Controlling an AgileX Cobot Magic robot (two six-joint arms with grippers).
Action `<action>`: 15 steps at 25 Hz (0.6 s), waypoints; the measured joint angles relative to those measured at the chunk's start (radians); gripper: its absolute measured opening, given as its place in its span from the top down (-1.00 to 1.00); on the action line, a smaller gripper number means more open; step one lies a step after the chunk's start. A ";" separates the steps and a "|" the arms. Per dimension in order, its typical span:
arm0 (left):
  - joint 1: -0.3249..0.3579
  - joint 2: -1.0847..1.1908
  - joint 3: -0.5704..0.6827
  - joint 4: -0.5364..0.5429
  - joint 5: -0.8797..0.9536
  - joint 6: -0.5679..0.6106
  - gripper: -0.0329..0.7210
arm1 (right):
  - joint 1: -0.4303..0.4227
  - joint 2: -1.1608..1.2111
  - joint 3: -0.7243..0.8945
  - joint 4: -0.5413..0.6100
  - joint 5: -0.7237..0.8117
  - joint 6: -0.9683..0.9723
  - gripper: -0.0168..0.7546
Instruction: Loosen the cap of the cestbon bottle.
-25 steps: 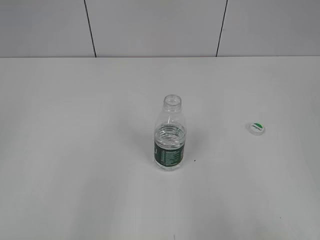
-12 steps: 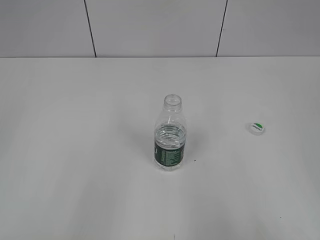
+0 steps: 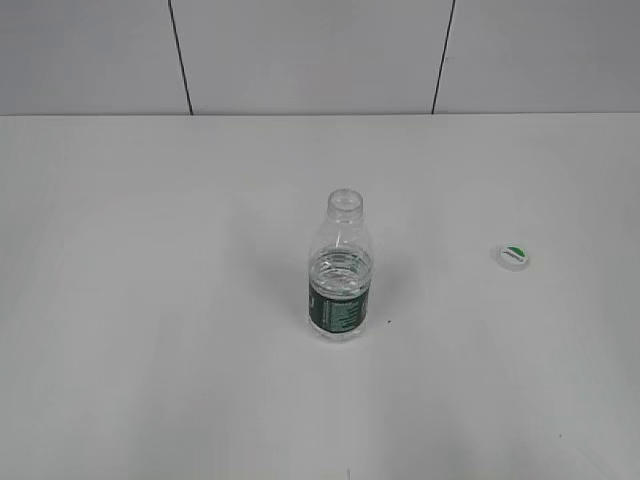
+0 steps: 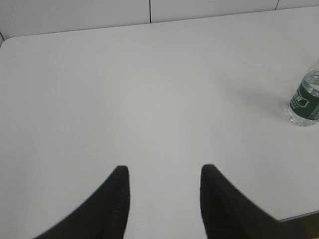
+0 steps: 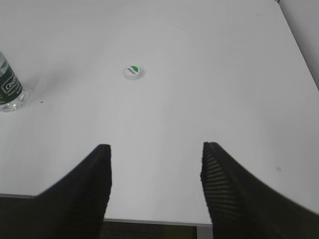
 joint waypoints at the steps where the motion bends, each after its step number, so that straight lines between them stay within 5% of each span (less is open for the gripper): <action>1: 0.000 0.000 0.000 -0.003 0.000 0.000 0.12 | 0.000 0.000 0.000 0.000 0.001 0.000 -0.19; 15: 0.001 -0.001 0.000 -0.013 0.000 0.000 0.12 | 0.000 0.000 0.000 0.000 0.003 0.000 -0.19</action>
